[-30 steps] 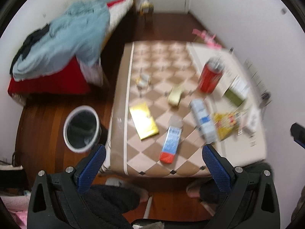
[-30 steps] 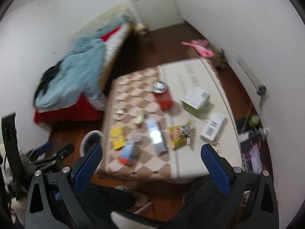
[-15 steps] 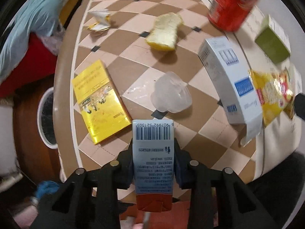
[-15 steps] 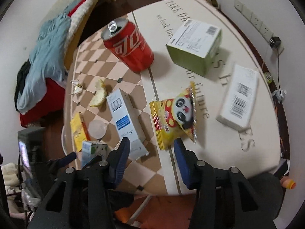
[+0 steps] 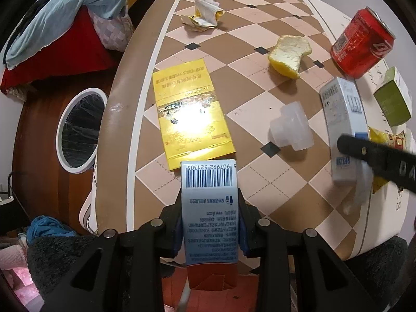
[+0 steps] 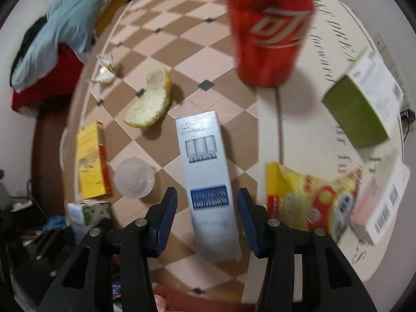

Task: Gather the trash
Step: 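Grasp the white-blue box with the left tool while the right tool grasps the white box, then carry both boxes over the white bin and open both tools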

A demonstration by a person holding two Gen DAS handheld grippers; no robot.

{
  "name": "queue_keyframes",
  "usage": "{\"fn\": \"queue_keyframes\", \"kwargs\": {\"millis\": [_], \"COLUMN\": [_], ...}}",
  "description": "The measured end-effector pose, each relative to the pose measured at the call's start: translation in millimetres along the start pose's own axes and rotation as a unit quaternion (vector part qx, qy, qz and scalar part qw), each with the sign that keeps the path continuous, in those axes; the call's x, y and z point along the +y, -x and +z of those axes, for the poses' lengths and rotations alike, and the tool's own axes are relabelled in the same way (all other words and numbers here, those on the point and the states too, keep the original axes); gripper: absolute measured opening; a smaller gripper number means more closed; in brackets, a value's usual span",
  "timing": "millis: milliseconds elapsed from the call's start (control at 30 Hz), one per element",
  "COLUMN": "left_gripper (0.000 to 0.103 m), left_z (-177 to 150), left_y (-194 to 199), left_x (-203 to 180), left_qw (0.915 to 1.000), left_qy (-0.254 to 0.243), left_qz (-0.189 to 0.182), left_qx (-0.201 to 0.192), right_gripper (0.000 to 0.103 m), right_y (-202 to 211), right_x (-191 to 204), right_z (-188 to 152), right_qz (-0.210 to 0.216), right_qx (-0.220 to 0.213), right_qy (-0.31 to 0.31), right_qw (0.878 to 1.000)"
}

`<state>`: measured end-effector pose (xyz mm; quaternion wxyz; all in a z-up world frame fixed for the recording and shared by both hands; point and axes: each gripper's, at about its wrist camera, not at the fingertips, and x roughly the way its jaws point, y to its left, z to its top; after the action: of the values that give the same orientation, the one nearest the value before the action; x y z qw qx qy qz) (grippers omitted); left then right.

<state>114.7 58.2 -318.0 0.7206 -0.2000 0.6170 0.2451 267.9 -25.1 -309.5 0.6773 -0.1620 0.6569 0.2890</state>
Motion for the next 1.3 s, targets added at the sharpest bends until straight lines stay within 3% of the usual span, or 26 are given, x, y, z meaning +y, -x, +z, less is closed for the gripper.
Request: {"fn": "queue_keyframes", "kwargs": {"millis": [33, 200, 333, 500, 600, 767, 900, 1133, 1300], "left_gripper": [0.029, 0.030, 0.031, 0.030, 0.029, 0.029, 0.029, 0.029, 0.029], "left_z": [2, 1, 2, 1, -3, -12, -14, 3, 22], "left_y": [-3, -4, -9, -15, -13, 13, 54, 133, 147], "left_x": [-1, 6, 10, 16, 12, 20, 39, 121, 214], "left_qw": [1.0000, 0.9999, 0.9997, 0.9998, 0.9997, 0.9993, 0.9971, 0.9869, 0.9819], "left_qy": [0.000, -0.003, 0.003, 0.001, 0.004, 0.005, 0.004, 0.039, 0.101], "left_qz": [-0.002, -0.014, -0.023, -0.019, -0.021, -0.024, -0.025, -0.017, -0.030], "left_qx": [0.000, -0.002, 0.002, -0.003, -0.007, -0.029, -0.071, -0.155, -0.157], "right_gripper": [0.037, 0.037, 0.037, 0.038, 0.039, 0.037, 0.037, 0.037, 0.037], "right_y": [-4, -3, -7, -15, -20, -20, 2, 61, 84], "right_x": [2, 4, 1, -5, 1, 4, 1, 52, 135], "right_z": [0, -26, -54, -57, -57, -64, -73, -62, -27], "right_qz": [-0.004, 0.008, -0.007, 0.002, -0.015, -0.019, -0.012, 0.033, 0.089], "right_qx": [0.002, 0.016, 0.029, 0.022, 0.015, 0.006, -0.009, -0.074, -0.105], "right_qy": [0.001, -0.007, -0.004, -0.030, -0.026, -0.029, -0.036, -0.001, 0.049], "right_qw": [1.000, 1.000, 1.000, 0.999, 0.999, 0.999, 0.999, 0.997, 0.989]}}
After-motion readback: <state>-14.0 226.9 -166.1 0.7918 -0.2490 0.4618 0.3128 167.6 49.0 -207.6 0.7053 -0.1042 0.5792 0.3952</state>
